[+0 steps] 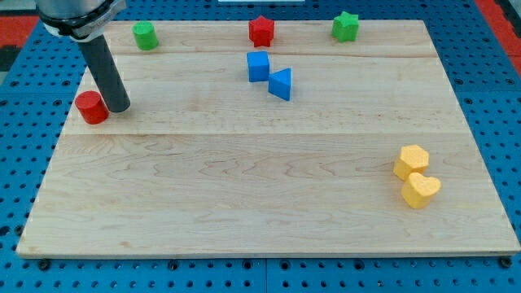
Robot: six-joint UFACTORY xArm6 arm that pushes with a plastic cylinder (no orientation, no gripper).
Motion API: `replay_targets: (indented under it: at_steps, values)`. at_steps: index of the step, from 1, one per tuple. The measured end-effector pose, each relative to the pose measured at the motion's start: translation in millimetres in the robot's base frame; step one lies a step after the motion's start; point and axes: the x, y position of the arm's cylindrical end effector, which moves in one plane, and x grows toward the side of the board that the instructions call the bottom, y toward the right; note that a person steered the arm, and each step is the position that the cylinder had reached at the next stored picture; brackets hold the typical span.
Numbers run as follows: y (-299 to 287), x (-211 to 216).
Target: Separate the blue triangle from the cube
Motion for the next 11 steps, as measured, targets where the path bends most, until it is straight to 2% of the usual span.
replay_targets:
  at_steps: [2, 3, 5, 6, 7, 9, 10, 11]
  values:
    - [19, 4]
    - [113, 5]
    - [221, -35]
    - [209, -59]
    - [219, -66]
    - [328, -37]
    - [352, -41]
    - [347, -69]
